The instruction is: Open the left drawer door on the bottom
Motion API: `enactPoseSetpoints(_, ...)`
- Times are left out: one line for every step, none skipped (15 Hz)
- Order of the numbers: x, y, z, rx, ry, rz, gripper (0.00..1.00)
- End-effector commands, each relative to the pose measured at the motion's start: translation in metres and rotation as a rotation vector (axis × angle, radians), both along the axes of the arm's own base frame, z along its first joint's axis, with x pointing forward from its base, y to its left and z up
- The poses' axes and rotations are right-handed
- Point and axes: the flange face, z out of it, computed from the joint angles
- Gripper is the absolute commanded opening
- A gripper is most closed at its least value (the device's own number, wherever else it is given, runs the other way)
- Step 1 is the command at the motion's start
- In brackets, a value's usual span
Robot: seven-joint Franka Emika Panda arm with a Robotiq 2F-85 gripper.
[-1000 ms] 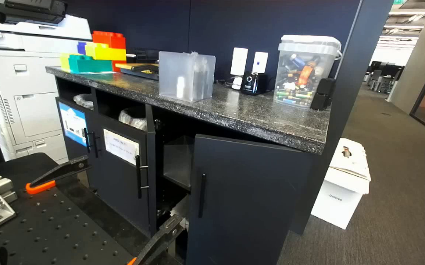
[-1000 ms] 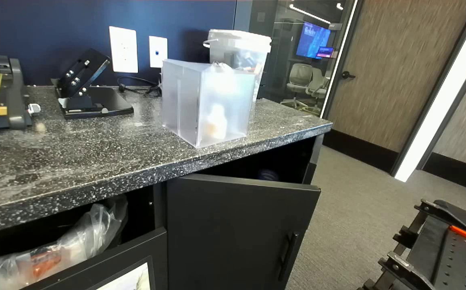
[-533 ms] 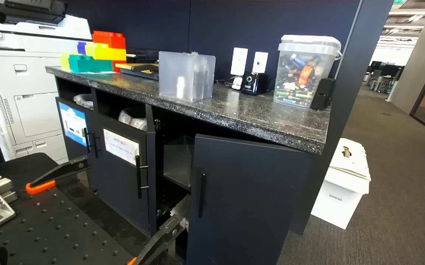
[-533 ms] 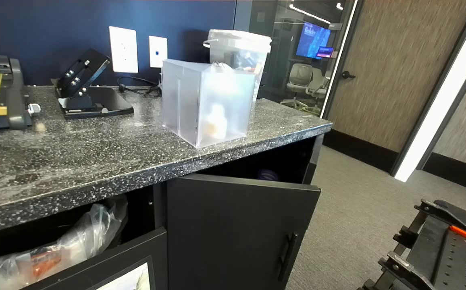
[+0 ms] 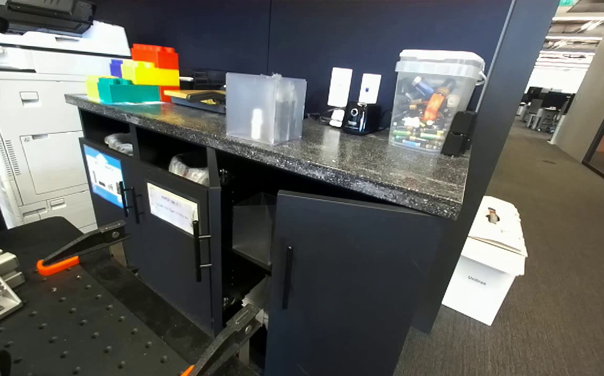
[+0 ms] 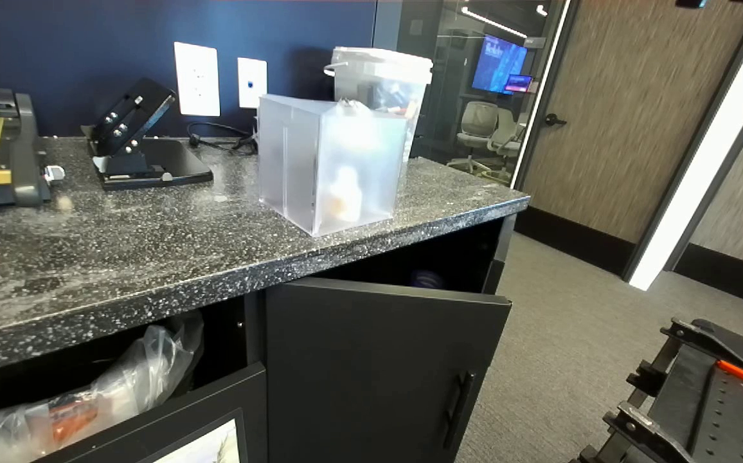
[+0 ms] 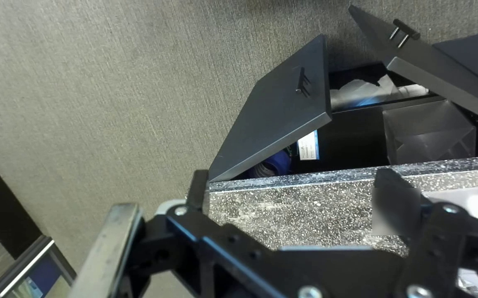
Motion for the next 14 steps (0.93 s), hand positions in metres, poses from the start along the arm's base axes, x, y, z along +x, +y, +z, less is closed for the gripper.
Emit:
enactPoseSetpoints(0.058, 0.009, -0.026, -0.008, 0.006, -0.005, 1.0)
enactPoseSetpoints(0.074, 0.012, -0.04, -0.007, 0.005, 0.003, 1.0)
enactPoseSetpoints(0.088, 0.015, -0.055, -0.008, 0.01, 0.013, 1.0)
enactPoseSetpoints(0.101, 0.019, -0.07, -0.008, 0.011, 0.018, 1.0)
enactPoseSetpoints(0.111, 0.023, -0.089, -0.006, 0.013, 0.033, 1.0)
enactPoseSetpoints(0.121, 0.028, -0.106, -0.006, 0.014, 0.053, 1.0)
enactPoseSetpoints(0.127, 0.033, -0.126, -0.003, 0.019, 0.072, 1.0)
enactPoseSetpoints(0.132, 0.038, -0.145, 0.0, 0.021, 0.091, 1.0)
enactPoseSetpoints(0.134, 0.043, -0.165, 0.0, 0.023, 0.106, 1.0)
enactPoseSetpoints(0.135, 0.047, -0.185, -0.006, 0.024, 0.123, 1.0)
enactPoseSetpoints(0.137, 0.05, -0.202, -0.012, 0.017, 0.13, 1.0)
enactPoseSetpoints(0.14, 0.051, -0.218, -0.02, 0.019, 0.136, 1.0)
enactPoseSetpoints(0.142, 0.052, -0.232, -0.028, 0.025, 0.139, 1.0)
enactPoseSetpoints(0.144, 0.054, -0.246, -0.037, 0.032, 0.137, 1.0)
